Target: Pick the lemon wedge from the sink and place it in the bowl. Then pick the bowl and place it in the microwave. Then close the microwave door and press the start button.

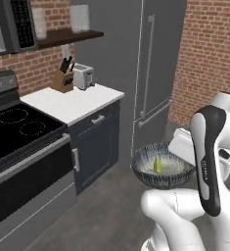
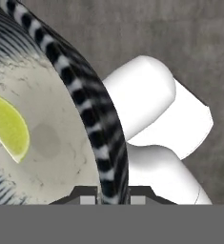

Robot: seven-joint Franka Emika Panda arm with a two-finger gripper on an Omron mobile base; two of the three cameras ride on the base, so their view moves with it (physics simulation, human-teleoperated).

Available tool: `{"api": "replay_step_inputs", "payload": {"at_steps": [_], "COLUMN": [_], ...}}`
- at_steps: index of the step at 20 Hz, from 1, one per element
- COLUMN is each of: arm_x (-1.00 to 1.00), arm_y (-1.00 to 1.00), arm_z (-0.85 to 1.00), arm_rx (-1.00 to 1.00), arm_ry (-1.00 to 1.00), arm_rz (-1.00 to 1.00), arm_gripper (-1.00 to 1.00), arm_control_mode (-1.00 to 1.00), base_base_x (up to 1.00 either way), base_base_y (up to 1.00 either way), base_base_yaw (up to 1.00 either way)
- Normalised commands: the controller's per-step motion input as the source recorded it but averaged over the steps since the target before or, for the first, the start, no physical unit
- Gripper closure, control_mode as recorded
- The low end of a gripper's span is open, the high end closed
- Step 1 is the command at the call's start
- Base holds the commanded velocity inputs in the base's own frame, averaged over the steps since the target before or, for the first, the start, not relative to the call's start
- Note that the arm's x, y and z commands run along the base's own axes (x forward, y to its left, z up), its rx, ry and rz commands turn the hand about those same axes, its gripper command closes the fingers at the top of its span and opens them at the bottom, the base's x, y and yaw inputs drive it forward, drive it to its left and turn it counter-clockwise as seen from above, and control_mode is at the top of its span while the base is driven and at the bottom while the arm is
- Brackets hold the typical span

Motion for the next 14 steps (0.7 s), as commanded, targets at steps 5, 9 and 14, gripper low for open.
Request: {"api": "replay_step_inputs", "payload": {"at_steps": [5,9,14], "arm_x": [0.0,0.0,0.0], "arm_y": [0.0,0.0,0.0], "arm_z": [0.0,0.0,0.0], "arm_rx": [0.0,0.0,0.0], "arm_ry": [0.0,0.0,0.0], "arm_rz": [0.0,0.0,0.0], "arm_gripper": [1.0,1.0,1.0], "arm_control_mode": [1.0,1.0,1.0], "base_base_x": [1.0,1.0,1.0], "base_base_y": [-0.11,-0.03,-0.12], "base_base_yaw": [0.81,0.77,0.73]}}
